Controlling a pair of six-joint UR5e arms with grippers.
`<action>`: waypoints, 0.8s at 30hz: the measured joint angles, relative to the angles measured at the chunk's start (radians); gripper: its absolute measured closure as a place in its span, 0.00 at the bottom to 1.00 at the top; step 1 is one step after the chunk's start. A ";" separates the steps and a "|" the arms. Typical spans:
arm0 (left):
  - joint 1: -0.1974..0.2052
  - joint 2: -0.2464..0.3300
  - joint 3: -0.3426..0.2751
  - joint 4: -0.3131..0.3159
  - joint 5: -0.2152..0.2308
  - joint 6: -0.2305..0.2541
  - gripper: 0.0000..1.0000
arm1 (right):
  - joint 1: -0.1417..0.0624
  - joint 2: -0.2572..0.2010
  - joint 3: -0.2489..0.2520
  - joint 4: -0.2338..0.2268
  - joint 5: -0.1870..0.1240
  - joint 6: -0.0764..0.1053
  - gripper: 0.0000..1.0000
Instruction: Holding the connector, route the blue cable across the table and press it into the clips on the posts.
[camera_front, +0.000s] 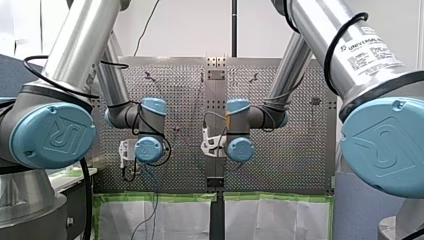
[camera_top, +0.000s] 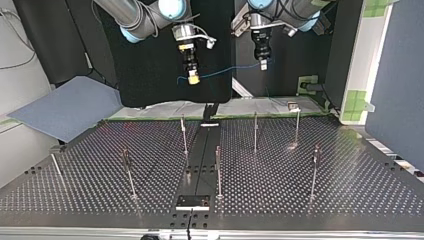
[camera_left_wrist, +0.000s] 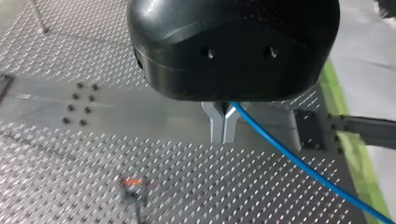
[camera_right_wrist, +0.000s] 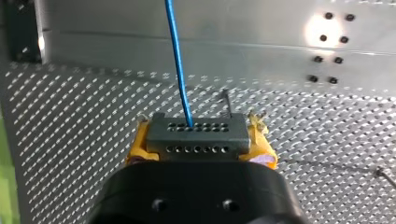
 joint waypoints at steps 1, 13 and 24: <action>0.004 0.011 0.004 -0.011 -0.010 -0.008 1.00 | -0.001 -0.008 -0.005 0.007 -0.006 0.007 1.00; 0.024 0.118 0.051 -0.118 -0.117 -0.026 1.00 | -0.003 -0.112 -0.103 0.112 -0.104 0.044 1.00; 0.039 0.212 0.127 -0.211 -0.211 -0.017 1.00 | -0.004 -0.211 -0.191 0.211 -0.151 0.049 1.00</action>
